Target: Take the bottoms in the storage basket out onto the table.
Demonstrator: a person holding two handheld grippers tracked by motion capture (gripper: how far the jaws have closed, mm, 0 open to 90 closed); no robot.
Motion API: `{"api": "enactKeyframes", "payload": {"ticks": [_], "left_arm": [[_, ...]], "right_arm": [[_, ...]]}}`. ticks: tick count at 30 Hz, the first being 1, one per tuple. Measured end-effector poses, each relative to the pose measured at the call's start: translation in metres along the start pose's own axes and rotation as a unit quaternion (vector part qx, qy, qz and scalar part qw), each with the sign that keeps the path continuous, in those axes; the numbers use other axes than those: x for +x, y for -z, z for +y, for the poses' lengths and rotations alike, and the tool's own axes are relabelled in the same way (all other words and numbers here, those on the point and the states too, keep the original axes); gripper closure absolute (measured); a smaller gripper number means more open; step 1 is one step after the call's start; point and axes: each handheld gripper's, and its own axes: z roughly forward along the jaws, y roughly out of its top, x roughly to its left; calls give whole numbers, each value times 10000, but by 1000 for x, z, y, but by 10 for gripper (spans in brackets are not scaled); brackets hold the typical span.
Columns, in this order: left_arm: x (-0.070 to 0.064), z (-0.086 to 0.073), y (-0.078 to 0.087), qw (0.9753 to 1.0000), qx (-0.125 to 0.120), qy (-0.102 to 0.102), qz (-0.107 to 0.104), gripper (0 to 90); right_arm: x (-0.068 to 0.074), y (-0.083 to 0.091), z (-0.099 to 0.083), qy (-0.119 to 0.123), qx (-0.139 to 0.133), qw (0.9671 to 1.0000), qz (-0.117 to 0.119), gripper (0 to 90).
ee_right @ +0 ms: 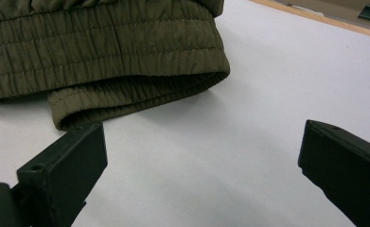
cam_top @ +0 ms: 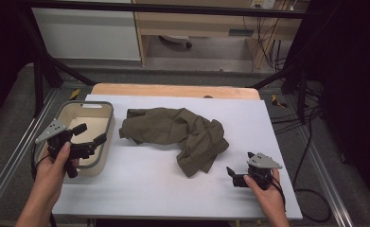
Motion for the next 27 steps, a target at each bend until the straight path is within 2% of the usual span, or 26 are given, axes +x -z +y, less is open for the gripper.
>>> {"api": "enactKeyframes", "payload": {"ticks": [7,19,27], "left_arm": [[3,-5,6,10000,6,36,28,43],[-4,-17,6,9993,278,-239,39,44],[-7,-25,3,9991,355,-244,32,45]], "right_arm": [[1,-1,0,20,17,10000,5,27],[0,-1,0,8,15,10000,-5,25],[1,-1,0,16,35,10000,3,25]]}}
